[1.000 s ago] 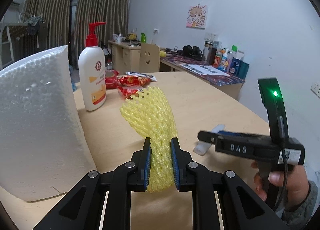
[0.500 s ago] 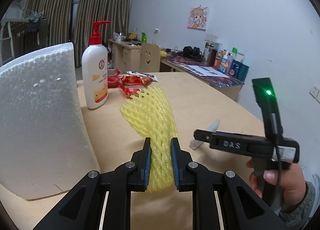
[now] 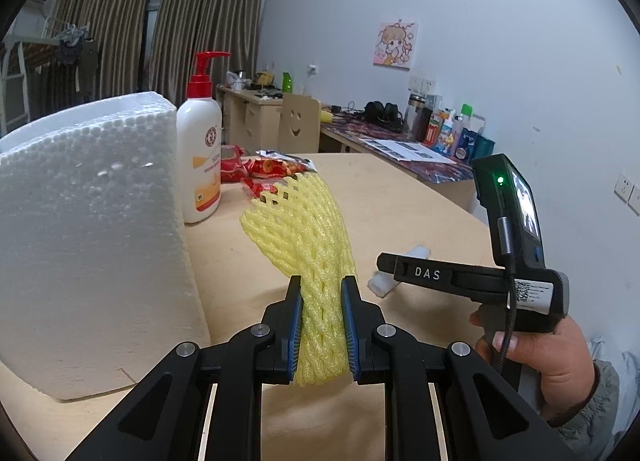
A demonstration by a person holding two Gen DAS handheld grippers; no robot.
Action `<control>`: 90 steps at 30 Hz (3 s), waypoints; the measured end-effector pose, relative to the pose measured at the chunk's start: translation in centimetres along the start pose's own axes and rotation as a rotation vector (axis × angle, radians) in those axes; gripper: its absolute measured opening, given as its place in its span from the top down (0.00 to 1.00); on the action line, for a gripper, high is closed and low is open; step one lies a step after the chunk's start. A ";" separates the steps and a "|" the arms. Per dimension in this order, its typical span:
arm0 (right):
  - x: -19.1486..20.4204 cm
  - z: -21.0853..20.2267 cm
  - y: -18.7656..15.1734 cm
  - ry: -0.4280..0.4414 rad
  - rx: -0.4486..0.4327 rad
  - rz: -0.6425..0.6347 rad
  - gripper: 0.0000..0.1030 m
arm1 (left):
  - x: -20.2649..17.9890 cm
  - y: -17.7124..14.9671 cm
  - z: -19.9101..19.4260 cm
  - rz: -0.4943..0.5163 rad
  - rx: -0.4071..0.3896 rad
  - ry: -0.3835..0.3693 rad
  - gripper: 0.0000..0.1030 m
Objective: Organize soft objects
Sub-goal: 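Close the right gripper on the white foam stick and lift it, then carry the mesh sleeve with the left gripper while the right gripper carries the foam stick to the box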
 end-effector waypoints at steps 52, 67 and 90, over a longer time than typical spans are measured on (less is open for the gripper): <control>-0.3 1.9 2.9 -0.025 0.066 0.138 0.40 | 0.9 -0.9 -4.7 -0.023 -0.108 -0.040 0.81; 1.5 2.7 1.9 -0.321 0.039 0.135 0.44 | 2.6 -3.7 -12.9 -0.024 -0.272 -0.024 0.81; 4.3 4.2 1.5 -0.459 -0.020 0.150 0.51 | 5.7 -7.9 -22.8 -0.088 -0.340 0.190 0.81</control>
Point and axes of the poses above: each gripper's, at about its wrist camera, not at the fingertips, and z roughly the way its jaws point, x to its left, y to its top, the point moved 4 cm from there along z, roughly the way its jaws point, and after that the axes turned 11 degrees about z, right-handed, at the moved point
